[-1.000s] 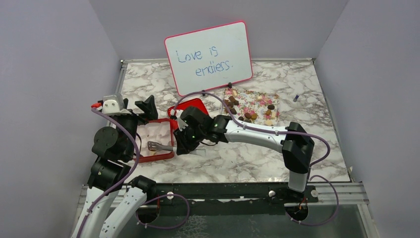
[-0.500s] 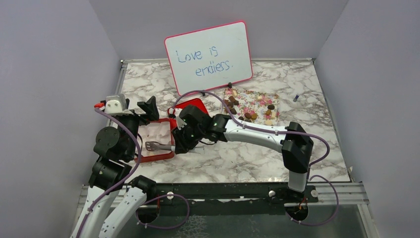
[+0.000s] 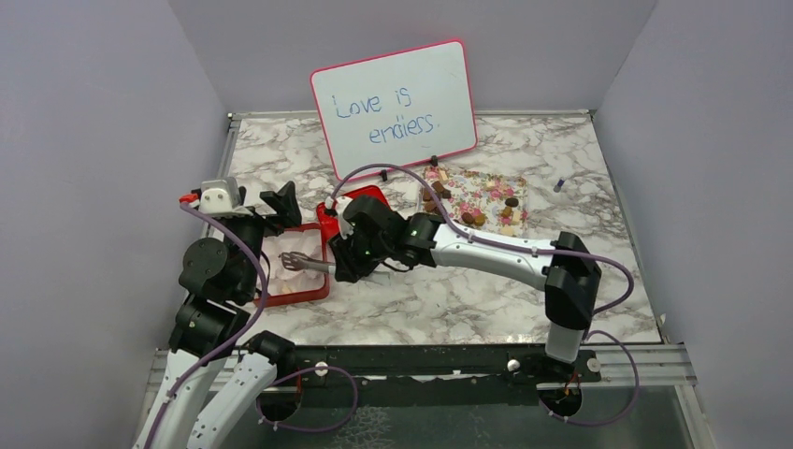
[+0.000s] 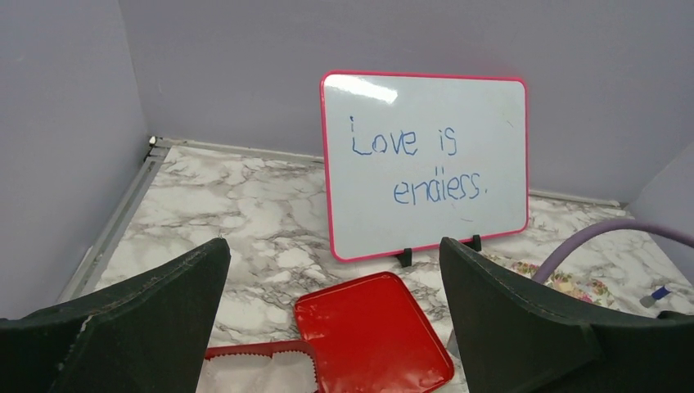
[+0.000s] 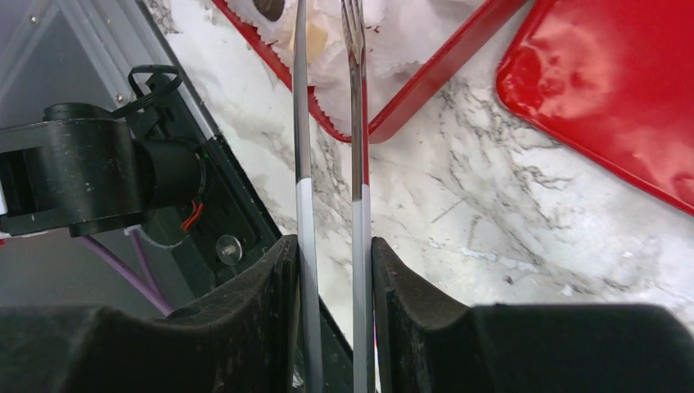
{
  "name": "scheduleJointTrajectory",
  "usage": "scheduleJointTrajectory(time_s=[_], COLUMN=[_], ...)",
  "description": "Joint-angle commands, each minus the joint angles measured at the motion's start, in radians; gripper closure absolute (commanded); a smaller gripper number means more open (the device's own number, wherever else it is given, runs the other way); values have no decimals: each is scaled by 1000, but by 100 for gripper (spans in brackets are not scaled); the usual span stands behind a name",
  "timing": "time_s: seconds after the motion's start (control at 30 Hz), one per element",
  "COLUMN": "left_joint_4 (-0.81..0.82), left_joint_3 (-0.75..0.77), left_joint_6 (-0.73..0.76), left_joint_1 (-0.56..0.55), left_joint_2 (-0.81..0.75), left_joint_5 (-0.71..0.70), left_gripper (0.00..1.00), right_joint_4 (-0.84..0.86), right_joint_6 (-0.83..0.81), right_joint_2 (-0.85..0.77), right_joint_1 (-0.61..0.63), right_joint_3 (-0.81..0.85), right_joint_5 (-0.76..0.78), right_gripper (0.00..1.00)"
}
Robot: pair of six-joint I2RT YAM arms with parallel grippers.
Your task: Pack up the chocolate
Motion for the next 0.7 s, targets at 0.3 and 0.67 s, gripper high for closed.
scheduleJointTrajectory(time_s=[0.3,0.67], left_joint_4=[25,14], left_joint_3=[-62,-108], left_joint_6=[-71,-47], left_joint_1=[-4,-4], left_joint_2=[38,129], left_joint_5=[73,161], left_gripper=[1,1], right_joint_4=[-163,-349], right_joint_6=[-63,-63], right_joint_2=[-240,-385], right_joint_1=[-52,-203], right_joint_3=[-62,-147], right_joint_5=[394,603], right_gripper=[63,62])
